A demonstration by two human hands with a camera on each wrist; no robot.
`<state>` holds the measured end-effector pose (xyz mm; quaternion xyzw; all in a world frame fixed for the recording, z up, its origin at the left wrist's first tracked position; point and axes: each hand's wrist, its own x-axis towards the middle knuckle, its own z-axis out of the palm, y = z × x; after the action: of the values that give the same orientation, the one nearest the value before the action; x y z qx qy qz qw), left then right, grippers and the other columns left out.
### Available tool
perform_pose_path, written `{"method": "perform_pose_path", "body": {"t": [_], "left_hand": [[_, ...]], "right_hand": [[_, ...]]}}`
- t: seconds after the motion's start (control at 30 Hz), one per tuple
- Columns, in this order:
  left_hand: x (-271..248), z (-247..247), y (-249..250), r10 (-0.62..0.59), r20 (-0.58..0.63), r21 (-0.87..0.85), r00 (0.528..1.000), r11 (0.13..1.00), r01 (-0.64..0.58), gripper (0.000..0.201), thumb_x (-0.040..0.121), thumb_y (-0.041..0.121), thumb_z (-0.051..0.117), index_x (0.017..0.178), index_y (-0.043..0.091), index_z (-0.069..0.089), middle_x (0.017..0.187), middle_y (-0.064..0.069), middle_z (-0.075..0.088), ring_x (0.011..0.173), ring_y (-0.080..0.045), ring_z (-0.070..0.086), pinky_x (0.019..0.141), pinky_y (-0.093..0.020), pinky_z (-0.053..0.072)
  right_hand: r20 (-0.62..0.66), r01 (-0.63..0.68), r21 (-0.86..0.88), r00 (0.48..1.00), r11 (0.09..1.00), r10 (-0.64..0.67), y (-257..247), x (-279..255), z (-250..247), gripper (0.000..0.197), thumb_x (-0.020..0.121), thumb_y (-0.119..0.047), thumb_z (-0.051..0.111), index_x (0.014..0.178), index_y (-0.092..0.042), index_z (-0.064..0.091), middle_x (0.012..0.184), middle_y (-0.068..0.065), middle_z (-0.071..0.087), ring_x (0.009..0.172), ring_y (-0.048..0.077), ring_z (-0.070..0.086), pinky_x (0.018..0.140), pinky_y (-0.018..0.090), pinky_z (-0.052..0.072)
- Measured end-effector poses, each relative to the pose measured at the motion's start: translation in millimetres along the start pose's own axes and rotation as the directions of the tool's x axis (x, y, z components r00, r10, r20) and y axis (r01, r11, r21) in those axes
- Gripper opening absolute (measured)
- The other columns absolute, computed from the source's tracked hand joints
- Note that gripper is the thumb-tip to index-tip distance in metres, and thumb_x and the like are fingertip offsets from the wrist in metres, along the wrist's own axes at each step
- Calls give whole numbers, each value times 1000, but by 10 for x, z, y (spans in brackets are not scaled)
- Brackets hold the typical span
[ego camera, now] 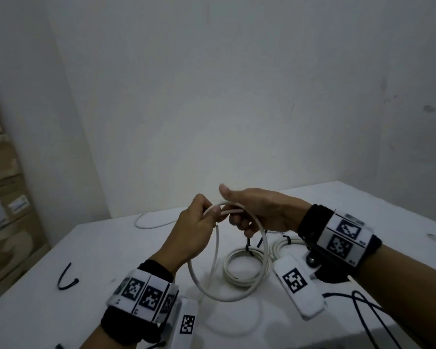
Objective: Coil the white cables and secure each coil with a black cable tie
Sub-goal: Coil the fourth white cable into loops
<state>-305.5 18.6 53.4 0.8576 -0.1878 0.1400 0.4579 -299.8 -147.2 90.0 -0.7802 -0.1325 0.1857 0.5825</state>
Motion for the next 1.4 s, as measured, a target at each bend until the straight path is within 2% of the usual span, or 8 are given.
{"method": "perform_pose_path", "body": {"t": [0.13, 0.37, 0.57, 0.77, 0.9, 1.03, 1.2, 1.4], "left_hand": [[-25, -85, 2, -161, 38, -242, 986, 956, 166, 23, 99, 28, 46, 86, 9, 43, 80, -15, 66, 48, -29, 58, 41, -29, 45], [-83, -179, -63, -312, -51, -422, 949, 868, 263, 17, 100, 20, 43, 89, 7, 43, 78, -21, 68, 50, -32, 60, 50, -40, 53], [-152, -238, -185, -354, 263, -181, 897, 895, 406, 18, 97, 22, 48, 91, 6, 55, 101, -12, 72, 94, -29, 66, 83, -48, 53], [96, -526, 141, -147, 124, -4, 981, 989, 149, 72, 70, 55, 66, 132, 25, 48, 128, 7, 52, 117, -10, 52, 91, -24, 40], [247, -355, 345, -24, 197, 77, 980, 997, 9, 37, 92, 45, 51, 119, 20, 58, 105, 4, 64, 87, -8, 62, 71, -23, 48], [212, -270, 264, -31, 166, -160, 986, 985, 58, 31, 97, 28, 50, 87, 3, 65, 60, -7, 50, 51, -17, 51, 45, -31, 50], [89, -103, 238, -149, -2, -471, 989, 872, 130, 30, 97, 23, 51, 91, -4, 62, 91, -22, 69, 80, -30, 71, 71, -42, 61], [-29, 42, 245, -225, -8, -775, 974, 618, 136, 23, 96, 20, 50, 99, 0, 60, 94, -22, 72, 82, -33, 72, 70, -36, 60]], "right_hand": [[-95, 12, 92, 995, 996, -3, 128, 9, -21, 24, 97, -24, 48, 80, -10, 57, 54, -4, 39, 48, 9, 34, 49, 23, 28], [-300, 176, 399, 953, 900, -54, 277, -94, -221, 20, 89, -25, 58, 76, -13, 67, 60, -5, 52, 54, 10, 47, 48, 19, 39], [-377, 287, 544, 923, 789, -76, 398, -194, -237, 21, 93, -20, 53, 80, -6, 62, 57, -3, 35, 41, 6, 32, 33, 16, 25], [-347, 307, 199, 910, 931, -226, 320, -243, -168, 22, 94, -21, 55, 82, -4, 62, 53, -5, 24, 44, 8, 20, 39, 17, 17], [-315, 329, 127, 908, 936, -277, 235, -232, -92, 23, 93, -22, 55, 81, -4, 63, 51, -6, 25, 45, 10, 21, 40, 19, 18], [-489, 410, 135, 819, 902, -300, 225, -196, -118, 21, 91, -19, 58, 76, -6, 65, 49, -7, 31, 41, 7, 26, 38, 17, 23], [-520, 467, 230, 801, 854, -298, 238, -120, -69, 21, 89, -24, 61, 76, -9, 69, 55, -5, 39, 50, 9, 35, 46, 21, 30], [-677, 568, 219, 674, 794, -295, 280, 20, 114, 23, 90, -27, 60, 81, -10, 71, 56, -6, 42, 57, 10, 38, 55, 21, 33]]}}
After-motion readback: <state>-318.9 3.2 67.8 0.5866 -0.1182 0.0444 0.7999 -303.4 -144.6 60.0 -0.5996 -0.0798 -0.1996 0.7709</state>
